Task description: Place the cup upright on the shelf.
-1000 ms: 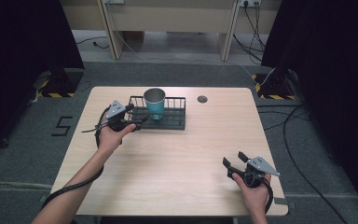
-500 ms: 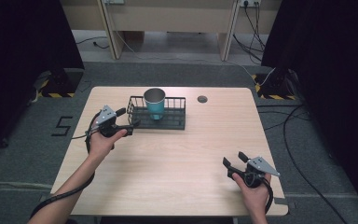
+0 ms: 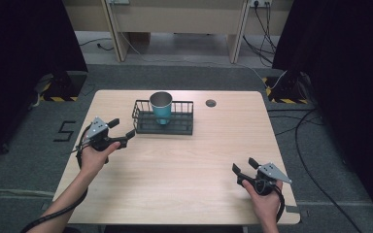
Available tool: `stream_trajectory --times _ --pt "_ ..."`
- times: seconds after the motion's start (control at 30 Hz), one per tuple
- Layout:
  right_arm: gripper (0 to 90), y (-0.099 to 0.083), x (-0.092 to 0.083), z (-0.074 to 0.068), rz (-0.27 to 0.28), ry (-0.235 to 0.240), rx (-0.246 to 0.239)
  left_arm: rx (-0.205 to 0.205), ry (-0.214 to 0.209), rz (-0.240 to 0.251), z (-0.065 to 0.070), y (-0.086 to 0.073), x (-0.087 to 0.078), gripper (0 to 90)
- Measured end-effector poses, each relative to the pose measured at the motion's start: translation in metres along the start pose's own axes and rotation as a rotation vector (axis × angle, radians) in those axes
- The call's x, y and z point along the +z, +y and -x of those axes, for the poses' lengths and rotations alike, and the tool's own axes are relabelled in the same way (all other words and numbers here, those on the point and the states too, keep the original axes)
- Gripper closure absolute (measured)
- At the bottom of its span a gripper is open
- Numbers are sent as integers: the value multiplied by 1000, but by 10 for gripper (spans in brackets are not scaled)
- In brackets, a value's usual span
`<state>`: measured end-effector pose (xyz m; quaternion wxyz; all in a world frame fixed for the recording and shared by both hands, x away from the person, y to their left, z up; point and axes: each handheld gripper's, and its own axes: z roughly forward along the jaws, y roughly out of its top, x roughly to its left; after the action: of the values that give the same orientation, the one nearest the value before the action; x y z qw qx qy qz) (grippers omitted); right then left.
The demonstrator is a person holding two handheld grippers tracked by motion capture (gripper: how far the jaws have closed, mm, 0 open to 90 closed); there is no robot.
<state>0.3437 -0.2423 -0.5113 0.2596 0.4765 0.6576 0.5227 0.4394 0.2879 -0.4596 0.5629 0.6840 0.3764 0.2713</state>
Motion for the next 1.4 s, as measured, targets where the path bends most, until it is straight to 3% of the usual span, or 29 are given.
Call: stream_trajectory --times 1.4 --pt "258 1 -2 -1 6 -7 0 -28 83 -16 -17 -40 -77 143"
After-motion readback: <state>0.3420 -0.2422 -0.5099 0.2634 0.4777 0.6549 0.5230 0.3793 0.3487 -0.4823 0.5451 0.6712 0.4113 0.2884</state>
